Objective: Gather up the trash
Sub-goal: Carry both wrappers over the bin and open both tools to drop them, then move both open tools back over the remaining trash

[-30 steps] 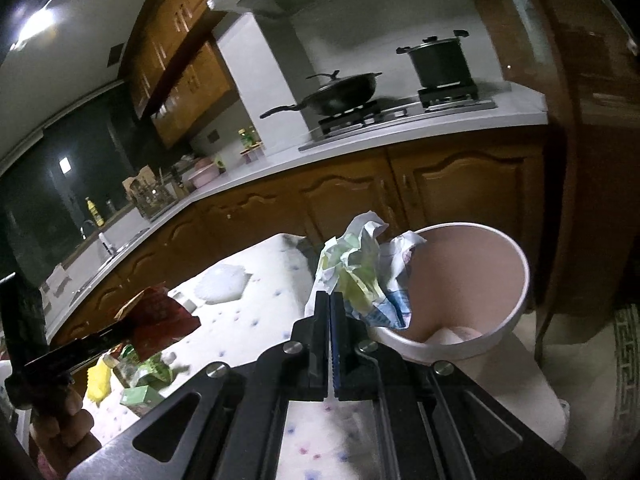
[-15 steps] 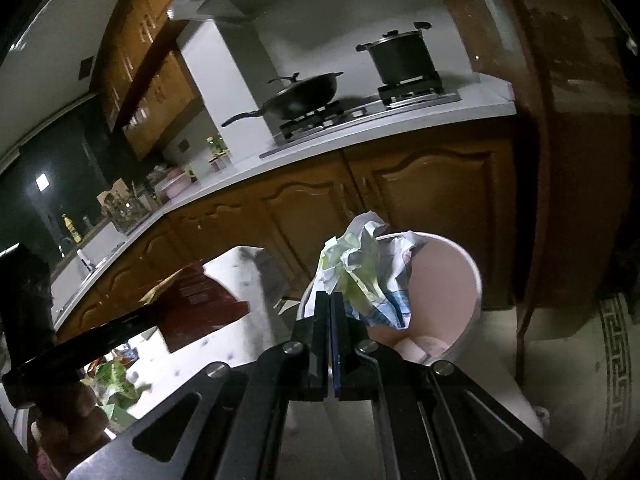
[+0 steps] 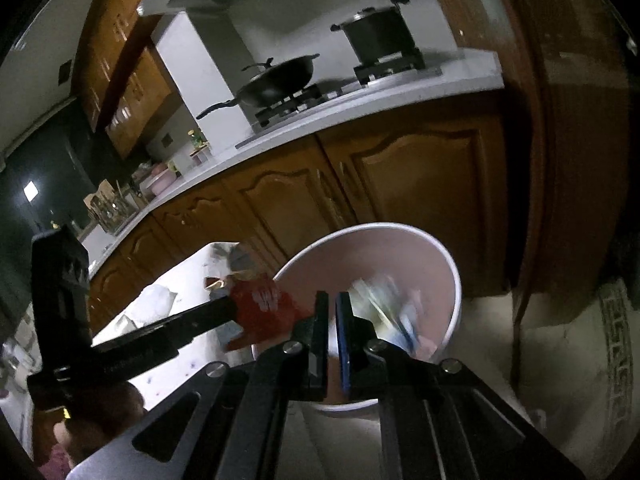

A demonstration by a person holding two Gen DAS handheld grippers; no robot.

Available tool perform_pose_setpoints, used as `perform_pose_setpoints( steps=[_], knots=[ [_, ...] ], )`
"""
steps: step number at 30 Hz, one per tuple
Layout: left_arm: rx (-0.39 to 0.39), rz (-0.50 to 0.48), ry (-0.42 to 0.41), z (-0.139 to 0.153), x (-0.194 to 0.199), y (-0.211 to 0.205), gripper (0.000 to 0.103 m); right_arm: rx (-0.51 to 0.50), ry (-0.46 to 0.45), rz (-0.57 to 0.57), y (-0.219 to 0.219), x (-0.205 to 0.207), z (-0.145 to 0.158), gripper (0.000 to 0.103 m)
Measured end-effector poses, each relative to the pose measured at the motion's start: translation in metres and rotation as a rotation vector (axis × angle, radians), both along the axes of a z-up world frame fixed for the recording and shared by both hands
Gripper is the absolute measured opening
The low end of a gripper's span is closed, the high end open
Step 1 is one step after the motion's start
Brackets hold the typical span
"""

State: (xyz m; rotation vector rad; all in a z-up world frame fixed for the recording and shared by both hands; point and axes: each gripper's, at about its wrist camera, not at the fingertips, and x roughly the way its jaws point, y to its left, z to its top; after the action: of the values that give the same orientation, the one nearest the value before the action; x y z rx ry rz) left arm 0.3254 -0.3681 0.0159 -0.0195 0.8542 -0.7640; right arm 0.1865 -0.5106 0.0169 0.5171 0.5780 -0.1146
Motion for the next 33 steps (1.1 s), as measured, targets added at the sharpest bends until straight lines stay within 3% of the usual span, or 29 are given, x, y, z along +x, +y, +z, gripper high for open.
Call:
perform_pose_setpoints(
  steps=[4,10,12,22,26,33],
  knots=[
    [0.003,0.008,0.006,-0.002,-0.004,0.003,0.037,0.022,0.011,-0.01,-0.004,-0.003,-0.007,0.013],
    [-0.024,0.042,0.012,0.001,-0.007,0.02,0.054,0.038,-0.021,-0.02,-0.003,-0.011,-0.001,0.037],
    [-0.024,0.056,0.009,0.003,-0.009,0.027,0.054,0.041,-0.033,-0.027,-0.002,-0.014,0.002,0.044],
    [-0.07,0.138,-0.021,0.024,-0.033,0.087,0.063,0.054,-0.099,-0.001,0.022,-0.029,0.027,0.051],
    [-0.091,0.186,-0.029,0.028,-0.045,0.12,0.067,0.049,-0.121,0.034,0.043,-0.032,0.032,0.064],
    [-0.088,0.262,-0.045,0.03,-0.069,0.176,0.067,0.058,-0.126,0.12,0.088,-0.026,0.028,0.077]
  ],
)
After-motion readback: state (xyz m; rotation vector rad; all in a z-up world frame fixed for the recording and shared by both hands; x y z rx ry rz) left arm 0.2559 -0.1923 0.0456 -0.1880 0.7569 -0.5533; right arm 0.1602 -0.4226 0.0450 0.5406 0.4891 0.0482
